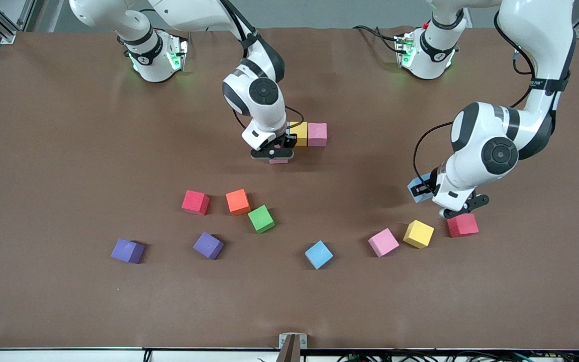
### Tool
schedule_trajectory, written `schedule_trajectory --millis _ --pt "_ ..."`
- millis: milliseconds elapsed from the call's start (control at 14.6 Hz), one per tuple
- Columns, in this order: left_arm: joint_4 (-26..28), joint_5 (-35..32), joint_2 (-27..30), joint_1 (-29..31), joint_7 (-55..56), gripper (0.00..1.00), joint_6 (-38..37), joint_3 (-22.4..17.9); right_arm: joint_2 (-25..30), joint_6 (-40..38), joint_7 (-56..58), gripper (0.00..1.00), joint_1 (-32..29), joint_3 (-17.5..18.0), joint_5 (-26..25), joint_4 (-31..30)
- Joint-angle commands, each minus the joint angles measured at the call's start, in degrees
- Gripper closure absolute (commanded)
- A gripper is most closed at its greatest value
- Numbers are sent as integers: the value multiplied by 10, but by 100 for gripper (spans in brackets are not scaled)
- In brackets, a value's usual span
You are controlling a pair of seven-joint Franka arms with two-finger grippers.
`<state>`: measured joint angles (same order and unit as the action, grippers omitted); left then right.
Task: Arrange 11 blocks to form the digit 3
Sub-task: 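Carry the pink cube to the row with the right gripper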
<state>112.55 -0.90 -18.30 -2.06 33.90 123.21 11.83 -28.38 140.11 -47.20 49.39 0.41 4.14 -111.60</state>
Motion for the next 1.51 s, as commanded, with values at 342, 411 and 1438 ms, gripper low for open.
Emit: schedule_trajectory --millis 342,411,1438 --pt "-68 2 -8 -14 -2 80 -78 -1 -11 0 -19 100 13 -4 -2 10" --pt "-71 2 -13 -15 -1 80 -79 -1 -13 0 -19 100 13 -4 -2 13" --pt "-71 1 -14 -10 -5 80 -80 -1 -33 -10 -33 100 19 -4 -4 38"
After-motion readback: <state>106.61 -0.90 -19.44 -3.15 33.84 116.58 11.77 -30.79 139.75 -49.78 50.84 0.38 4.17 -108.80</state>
